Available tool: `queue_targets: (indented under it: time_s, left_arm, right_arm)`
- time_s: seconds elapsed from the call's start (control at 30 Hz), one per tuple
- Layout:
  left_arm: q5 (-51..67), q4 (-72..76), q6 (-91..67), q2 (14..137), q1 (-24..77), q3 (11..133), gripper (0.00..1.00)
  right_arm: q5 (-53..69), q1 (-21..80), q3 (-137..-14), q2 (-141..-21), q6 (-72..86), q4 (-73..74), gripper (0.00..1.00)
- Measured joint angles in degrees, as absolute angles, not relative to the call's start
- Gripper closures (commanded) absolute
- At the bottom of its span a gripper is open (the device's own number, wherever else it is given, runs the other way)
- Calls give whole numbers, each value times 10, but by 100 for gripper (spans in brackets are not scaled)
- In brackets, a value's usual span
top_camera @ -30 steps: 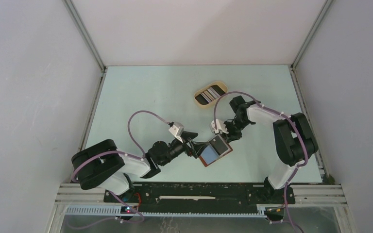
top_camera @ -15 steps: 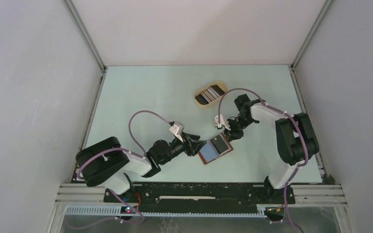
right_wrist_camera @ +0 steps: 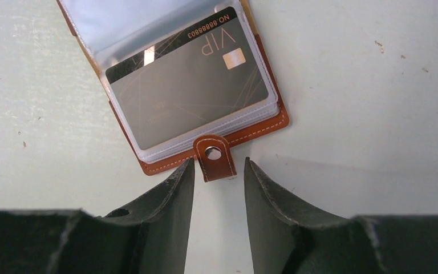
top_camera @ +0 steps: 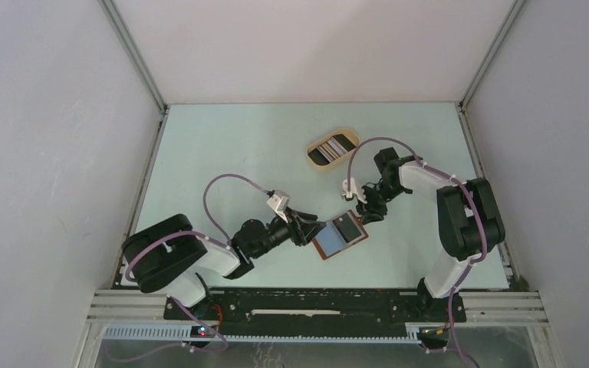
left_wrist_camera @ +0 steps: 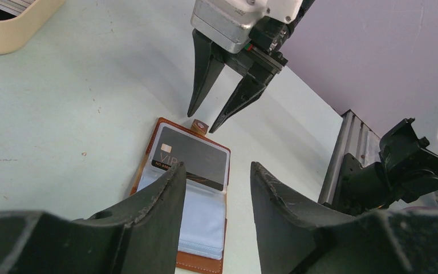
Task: Put the credit cards into the card holder
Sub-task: Close the card holder at the center of the board.
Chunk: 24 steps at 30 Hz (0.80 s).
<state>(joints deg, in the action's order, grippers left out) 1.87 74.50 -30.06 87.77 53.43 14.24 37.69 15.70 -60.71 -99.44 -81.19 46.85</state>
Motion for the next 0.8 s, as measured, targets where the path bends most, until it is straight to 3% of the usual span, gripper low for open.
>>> queue_targets:
  time_s: [0.47, 0.6, 0.8]
  left_arm:
    - [20, 735, -331, 869, 520, 142, 49]
    - [16, 649, -351, 819, 519, 145, 48]
    - [-53, 407, -357, 683, 547, 170, 46]
  right_arm:
    - [380, 145, -607, -971, -747, 455, 54]
    - [405, 144, -607, -911, -728, 456, 54]
    - [473, 143, -607, -797, -657, 458, 51]
